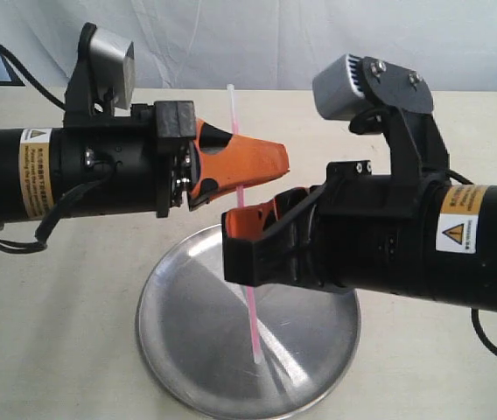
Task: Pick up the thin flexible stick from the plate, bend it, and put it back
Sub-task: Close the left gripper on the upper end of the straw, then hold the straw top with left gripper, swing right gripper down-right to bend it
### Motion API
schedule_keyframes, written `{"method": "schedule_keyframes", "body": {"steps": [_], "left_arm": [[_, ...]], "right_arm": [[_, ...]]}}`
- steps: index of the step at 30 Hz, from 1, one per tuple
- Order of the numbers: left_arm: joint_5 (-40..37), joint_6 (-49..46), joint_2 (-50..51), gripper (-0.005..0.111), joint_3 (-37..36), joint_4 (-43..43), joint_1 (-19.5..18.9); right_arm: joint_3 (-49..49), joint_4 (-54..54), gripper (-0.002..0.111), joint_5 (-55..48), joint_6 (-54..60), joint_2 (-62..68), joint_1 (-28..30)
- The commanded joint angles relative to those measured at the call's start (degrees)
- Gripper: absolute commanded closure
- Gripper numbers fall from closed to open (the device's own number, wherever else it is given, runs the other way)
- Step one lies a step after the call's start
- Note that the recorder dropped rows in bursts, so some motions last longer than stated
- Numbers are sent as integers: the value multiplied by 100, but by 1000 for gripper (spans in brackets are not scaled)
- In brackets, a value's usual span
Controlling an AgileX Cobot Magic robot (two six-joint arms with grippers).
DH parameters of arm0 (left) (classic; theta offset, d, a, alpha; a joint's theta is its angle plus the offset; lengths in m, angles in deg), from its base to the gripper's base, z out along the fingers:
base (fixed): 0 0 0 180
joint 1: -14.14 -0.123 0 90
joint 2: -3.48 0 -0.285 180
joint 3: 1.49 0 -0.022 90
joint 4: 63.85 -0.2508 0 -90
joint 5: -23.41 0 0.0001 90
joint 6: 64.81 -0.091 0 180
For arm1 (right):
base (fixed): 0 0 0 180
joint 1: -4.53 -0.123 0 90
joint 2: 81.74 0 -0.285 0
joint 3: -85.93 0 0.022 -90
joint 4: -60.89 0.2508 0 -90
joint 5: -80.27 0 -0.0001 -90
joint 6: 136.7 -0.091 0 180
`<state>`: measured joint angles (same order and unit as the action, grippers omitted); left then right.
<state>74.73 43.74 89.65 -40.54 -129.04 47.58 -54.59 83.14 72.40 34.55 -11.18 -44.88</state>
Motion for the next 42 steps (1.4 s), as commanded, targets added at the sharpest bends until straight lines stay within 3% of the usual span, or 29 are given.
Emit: {"method": "schedule_keyframes", "body": {"steps": [1, 6, 9, 13, 14, 19, 23, 24, 25, 26, 27, 34, 42], "left_arm": [[403, 8, -36, 107, 65, 87, 46], [401, 8, -36, 107, 65, -21, 46], [401, -26, -36, 107, 65, -33, 46], [401, -64, -36, 107, 65, -33, 46], [401, -64, -36, 107, 65, -33, 46], [483, -64, -36, 107, 65, 180, 46], [745, -64, -36, 107, 65, 377, 46], [778, -81, -36, 107, 65, 431, 46], [778, -105, -36, 107, 65, 431, 46], [724, -211, -36, 107, 65, 363, 46], [657, -308, -36, 107, 65, 278, 46], [-302, -427, -36, 107, 65, -895, 46], [1314, -337, -36, 107, 65, 159, 46]], "right_arm": [[1, -269, 109, -471, 37, 17, 6], [1, -269, 104, -633, 37, 3, 6], [1, -269, 83, -659, 37, -87, 6], [1, -458, 42, -757, 25, -220, 6], [1, -554, 36, -842, 10, -244, 6], [1, -393, 49, -1114, -89, -242, 6], [1, -232, 50, -807, -89, 246, 6], [1, -232, 57, -833, -79, 400, 6], [-7, -202, 72, -896, -79, 458, 6], [-12, -178, 96, -966, -79, 480, 6], [-20, -160, 108, -991, -52, 443, 6], [-24, -375, 107, -731, 168, -750, 6], [-24, -1014, 109, -696, 110, -936, 6]]}}
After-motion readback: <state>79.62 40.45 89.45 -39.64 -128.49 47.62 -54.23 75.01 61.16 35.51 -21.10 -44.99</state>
